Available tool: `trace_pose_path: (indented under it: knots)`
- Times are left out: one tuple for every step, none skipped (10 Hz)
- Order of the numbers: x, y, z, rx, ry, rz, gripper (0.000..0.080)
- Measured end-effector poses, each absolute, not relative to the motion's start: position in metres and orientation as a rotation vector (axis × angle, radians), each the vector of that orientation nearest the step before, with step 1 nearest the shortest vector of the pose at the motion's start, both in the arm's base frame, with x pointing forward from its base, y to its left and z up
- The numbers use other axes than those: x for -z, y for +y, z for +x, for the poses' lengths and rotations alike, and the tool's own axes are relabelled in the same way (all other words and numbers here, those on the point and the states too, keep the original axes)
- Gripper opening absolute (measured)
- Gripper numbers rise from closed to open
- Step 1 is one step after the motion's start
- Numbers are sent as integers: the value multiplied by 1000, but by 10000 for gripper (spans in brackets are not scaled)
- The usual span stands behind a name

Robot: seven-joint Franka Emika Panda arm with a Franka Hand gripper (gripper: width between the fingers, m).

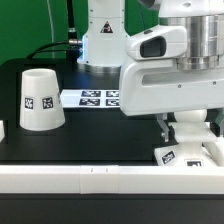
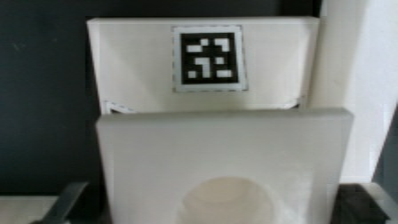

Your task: Assemble lamp

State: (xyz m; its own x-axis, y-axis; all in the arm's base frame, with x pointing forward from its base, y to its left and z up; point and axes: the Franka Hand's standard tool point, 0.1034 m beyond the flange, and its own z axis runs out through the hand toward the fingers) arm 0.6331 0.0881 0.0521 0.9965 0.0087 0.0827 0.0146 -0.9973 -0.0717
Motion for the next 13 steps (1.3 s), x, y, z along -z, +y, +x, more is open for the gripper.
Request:
trace_pose_path:
  knots:
    - [-52, 88, 633, 126, -19, -3067, 534]
    - [-52, 88, 633, 126, -21, -3067, 540]
    - [-52, 88, 633, 126, -22, -3067, 540]
    - [-52, 88, 633, 126, -23, -3067, 663]
    - [-52, 88, 633, 126, -23, -3067, 663]
    - [-52, 88, 633, 127, -23, -3067, 693]
    - [-53, 88, 632, 134, -22, -3066, 698]
    - [-58, 86, 620, 148, -14, -3066, 698]
    - [-63, 81, 602, 150, 21, -3060, 699]
    - [-66, 79, 581, 134, 57, -3056, 699]
    - [-69, 80, 563, 112, 81, -3053, 699]
    - [-70, 85, 547, 86, 116, -3050, 699]
    - [-69, 95, 530, 54, 176, -3049, 699]
